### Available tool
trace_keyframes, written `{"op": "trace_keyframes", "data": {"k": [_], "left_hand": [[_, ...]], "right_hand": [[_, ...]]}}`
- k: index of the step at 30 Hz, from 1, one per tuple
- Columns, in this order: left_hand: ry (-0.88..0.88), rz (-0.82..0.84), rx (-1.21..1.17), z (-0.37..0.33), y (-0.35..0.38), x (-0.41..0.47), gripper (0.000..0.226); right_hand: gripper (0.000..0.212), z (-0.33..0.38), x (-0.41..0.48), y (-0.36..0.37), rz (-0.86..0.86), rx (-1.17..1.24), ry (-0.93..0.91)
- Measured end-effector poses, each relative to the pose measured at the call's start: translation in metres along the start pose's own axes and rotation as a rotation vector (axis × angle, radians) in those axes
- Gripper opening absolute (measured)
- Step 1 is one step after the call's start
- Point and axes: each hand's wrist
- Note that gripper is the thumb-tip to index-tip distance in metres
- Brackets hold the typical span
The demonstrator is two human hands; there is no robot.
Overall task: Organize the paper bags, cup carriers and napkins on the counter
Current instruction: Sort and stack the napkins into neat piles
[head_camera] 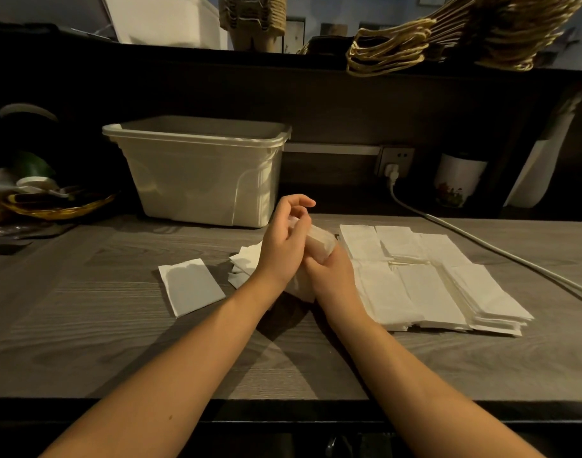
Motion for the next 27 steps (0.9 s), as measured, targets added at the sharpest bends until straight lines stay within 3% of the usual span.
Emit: {"op": "trace_keyframes", "data": {"k": [7,13,17,19,21,24,27], "left_hand": [[-0.061,-0.009,-0.04,0.0,0.0,0.001,0.04],[-0.046,0.044,-0.086,0.004,-0.006,0.002,0.01],[-0.084,0.204,0.279,0.018,-0.009,0.001,0.018],[-0.164,0.248,0.313,0.018,-0.007,0.001,0.023],[-0.187,0.224,0.372,0.015,-0.011,0.005,0.034],[-0.124,0.089,0.73,0.016,-0.035,0.018,0.035],[-0.285,0.138,1.126,0.033,-0.063,0.023,0.032]], "right_hand": [[0.027,0.001,0.0,0.001,0.059,-0.065,0.031],[0.021,0.005,0.0,-0.005,-0.043,0.256,0.15],[0.034,0.003,0.002,-0.01,-0.023,0.484,0.207],[0.035,0.003,0.001,-0.01,-0.01,0.515,0.236],[0.032,0.004,0.001,-0.011,0.008,0.525,0.23],[0.026,0.003,0.0,-0.014,-0.032,0.548,0.3],[0.017,0.001,0.002,-0.015,-0.095,0.601,0.351]]}}
Point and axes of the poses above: each hand's wrist, its own x-axis towards the middle knuckle, its own y-axis out of the palm, z = x × y, and after that the axes turned 5 degrees about y, right-handed
